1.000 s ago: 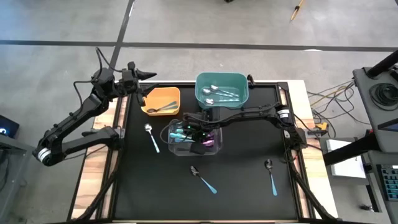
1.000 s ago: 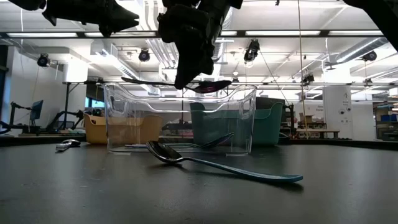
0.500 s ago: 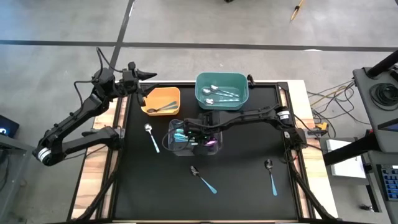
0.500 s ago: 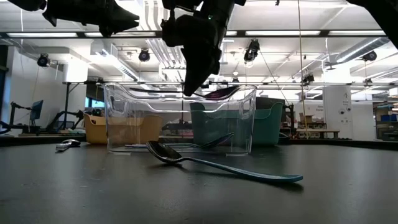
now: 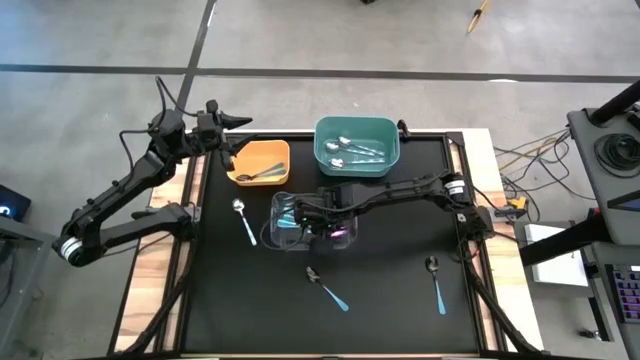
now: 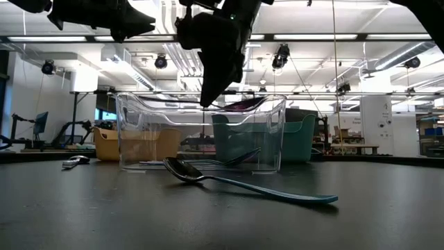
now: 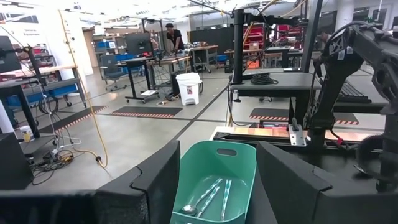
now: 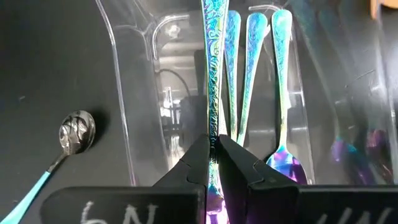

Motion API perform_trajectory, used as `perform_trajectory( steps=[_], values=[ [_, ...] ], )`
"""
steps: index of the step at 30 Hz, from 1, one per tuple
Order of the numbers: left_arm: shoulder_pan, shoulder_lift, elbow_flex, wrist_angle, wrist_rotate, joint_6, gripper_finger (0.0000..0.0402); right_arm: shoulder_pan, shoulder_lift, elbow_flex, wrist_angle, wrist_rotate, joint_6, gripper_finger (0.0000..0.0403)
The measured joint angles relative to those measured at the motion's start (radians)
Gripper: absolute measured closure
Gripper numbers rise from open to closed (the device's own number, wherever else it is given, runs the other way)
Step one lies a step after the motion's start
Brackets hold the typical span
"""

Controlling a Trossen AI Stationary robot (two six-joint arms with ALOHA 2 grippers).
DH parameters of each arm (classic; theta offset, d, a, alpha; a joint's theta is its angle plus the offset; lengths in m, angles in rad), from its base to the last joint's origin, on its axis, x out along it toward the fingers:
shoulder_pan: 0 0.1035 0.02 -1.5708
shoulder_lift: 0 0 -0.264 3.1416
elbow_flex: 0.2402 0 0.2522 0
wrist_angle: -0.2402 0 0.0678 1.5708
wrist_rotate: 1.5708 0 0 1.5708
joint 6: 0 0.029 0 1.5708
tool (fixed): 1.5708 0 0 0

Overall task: Sort silverware by color (type)
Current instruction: Put the violet spoon into the transparent bin

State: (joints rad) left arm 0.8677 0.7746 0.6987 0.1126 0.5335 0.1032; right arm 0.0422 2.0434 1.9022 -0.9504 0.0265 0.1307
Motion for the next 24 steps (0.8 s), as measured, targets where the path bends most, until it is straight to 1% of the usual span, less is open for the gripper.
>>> perform_trajectory(
  steps=[11, 24],
  values=[
    [0.0, 0.0, 0.0, 0.003, 0.0, 0.0, 0.0207, -0.001, 0.08, 0.0, 0.0, 0.0, -0.024, 0.039],
    [0.0, 0.0, 0.0, 0.008, 0.001, 0.001, 0.0207, -0.001, 0.087, 0.0, 0.024, -0.004, -0.038, 0.039]
  ],
)
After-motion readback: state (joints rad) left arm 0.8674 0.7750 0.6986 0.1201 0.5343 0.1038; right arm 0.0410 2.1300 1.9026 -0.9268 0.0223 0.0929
